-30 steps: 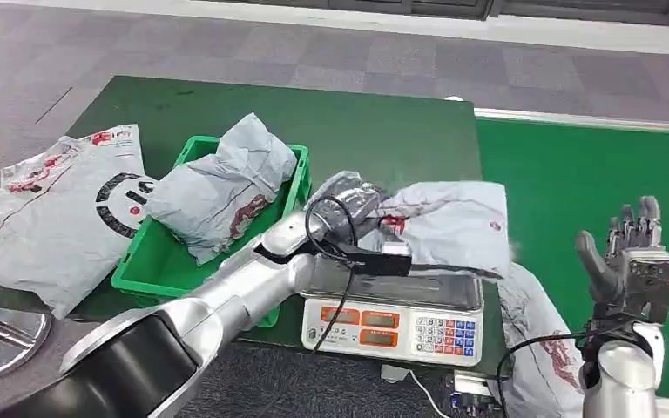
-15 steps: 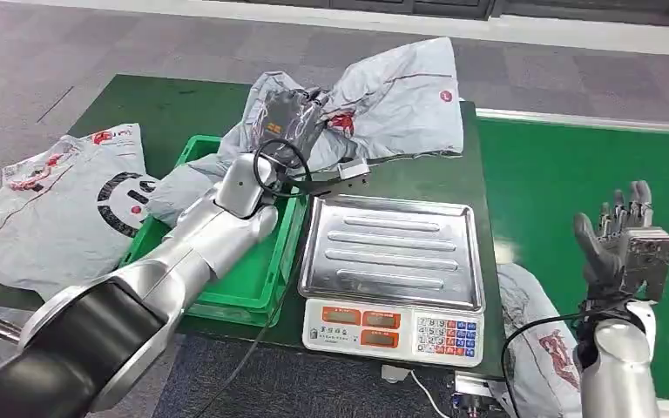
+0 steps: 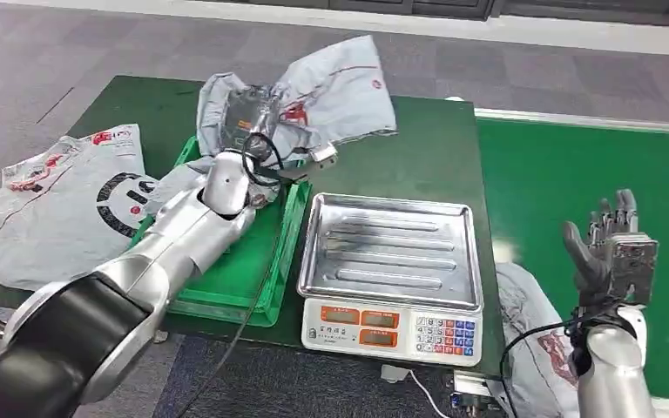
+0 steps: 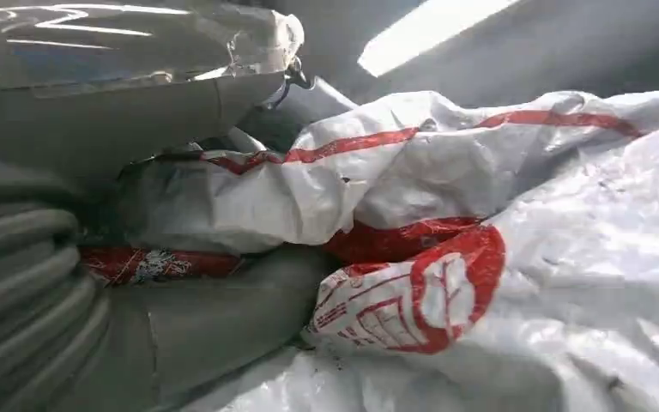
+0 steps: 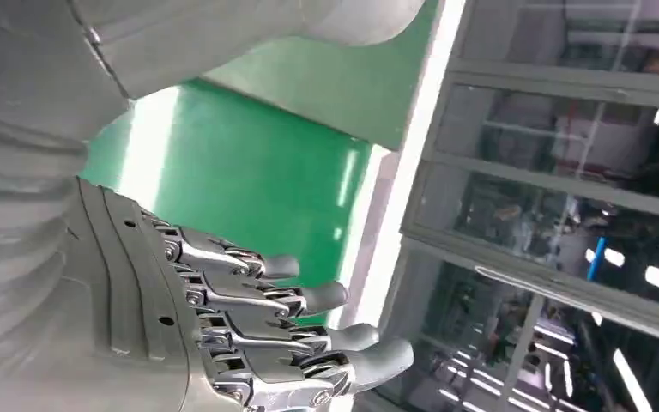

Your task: Moved the parcel from conveyor to table for the left to box.

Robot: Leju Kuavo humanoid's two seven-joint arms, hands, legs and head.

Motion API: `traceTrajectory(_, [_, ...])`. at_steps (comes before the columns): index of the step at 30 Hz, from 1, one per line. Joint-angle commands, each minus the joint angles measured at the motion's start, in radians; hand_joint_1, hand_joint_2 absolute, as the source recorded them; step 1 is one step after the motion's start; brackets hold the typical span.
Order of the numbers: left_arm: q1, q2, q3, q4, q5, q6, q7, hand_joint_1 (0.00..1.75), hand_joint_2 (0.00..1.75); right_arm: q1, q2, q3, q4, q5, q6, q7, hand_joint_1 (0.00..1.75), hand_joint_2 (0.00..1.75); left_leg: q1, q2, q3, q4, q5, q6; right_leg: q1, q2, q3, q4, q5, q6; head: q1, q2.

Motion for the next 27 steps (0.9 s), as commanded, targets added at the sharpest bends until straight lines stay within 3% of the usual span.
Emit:
traceTrajectory(1, [-0.037,0.106,0.073,0.152,-0.043,-0.624,0.014,1.75,1.75,-0.04,-0.025,0.015,0.081,-0.012,0.027,-0.004,0.0,1.75,0.0,0.008,0.004,-0.002,-0.001,-0.001,0.0,0.005,0.001,-0.001,0.001,-0.001,0.0,0.0])
traceTrajectory(5, [-0.002,0.115,0.069,0.136,-0.042,-0.7,-0.003,1.75,1.75,-0.014,-0.021,-0.013,0.046,-0.004,0.039,-0.006,0.0,1.75,0.0,0.004,0.003,-0.002,0.0,-0.001,0.001,0.002,0.002,-0.002,0.0,-0.001,0.0,0.0])
traceTrajectory(11, [0.01,0.133,0.124,0.119,-0.02,-0.651,-0.016,1.75,1.75,0.084,-0.035,-0.051,-0.036,0.001,0.05,0.005,0.0,1.75,0.0,0.002,0.004,-0.002,-0.001,-0.001,0.001,0.0,0.004,-0.003,-0.001,-0.002,0.0,0.0])
traceTrajectory(16, [0.021,0.139,0.148,0.108,-0.01,-0.636,-0.027,1.75,1.75,0.081,-0.048,-0.054,-0.023,-0.004,0.067,0.007,0.0,1.75,-0.001,0.003,0.004,-0.003,-0.001,-0.002,0.0,0.0,0.003,-0.002,-0.001,-0.002,0.0,0.0])
traceTrajectory(18, [0.027,0.134,0.174,0.095,-0.004,-0.532,-0.008,0.0,1.75,0.093,-0.043,-0.053,-0.038,-0.004,0.068,0.012,0.0,1.75,0.0,0.005,0.004,-0.002,-0.001,-0.002,0.0,0.002,0.002,-0.002,0.0,-0.003,0.0,0.0])
traceTrajectory(20, [0.024,0.125,0.192,0.09,-0.001,-0.466,-0.003,0.0,1.75,0.106,-0.037,-0.05,-0.057,-0.001,0.066,0.018,0.0,1.75,0.0,0.004,0.005,-0.003,-0.001,-0.002,0.001,0.002,0.003,-0.003,0.0,-0.003,0.0,0.0])
traceTrajectory(21, [0.03,0.115,0.238,0.074,0.028,-0.309,-0.013,0.0,1.75,0.116,-0.035,-0.046,-0.069,0.017,0.049,0.038,0.0,1.75,0.0,0.005,0.006,-0.004,-0.001,-0.002,0.001,0.002,0.003,-0.003,0.0,-0.003,0.0,0.0])
traceTrajectory(22, [0.027,0.107,0.25,0.073,0.033,-0.253,-0.029,0.0,1.75,0.122,-0.035,-0.045,-0.075,0.022,0.045,0.045,0.0,1.75,0.0,0.002,0.003,-0.002,-0.001,-0.002,0.001,0.0,0.001,-0.002,-0.001,-0.003,0.0,0.0])
traceTrajectory(25, [0.02,0.099,0.251,0.073,0.033,-0.26,-0.027,0.0,1.75,0.124,-0.035,-0.046,-0.075,0.022,0.045,0.045,0.0,1.75,0.001,0.002,0.004,-0.002,-0.001,-0.002,0.001,-0.001,0.003,-0.002,-0.001,-0.003,0.0,0.0])
traceTrajectory(27, [0.031,0.092,0.276,0.05,0.049,-0.14,-0.064,0.0,1.75,0.118,-0.045,-0.039,-0.061,0.046,0.03,0.068,0.0,1.75,0.001,0.002,0.004,-0.002,-0.001,-0.001,0.001,0.0,0.003,-0.003,-0.001,-0.003,0.0,0.0])
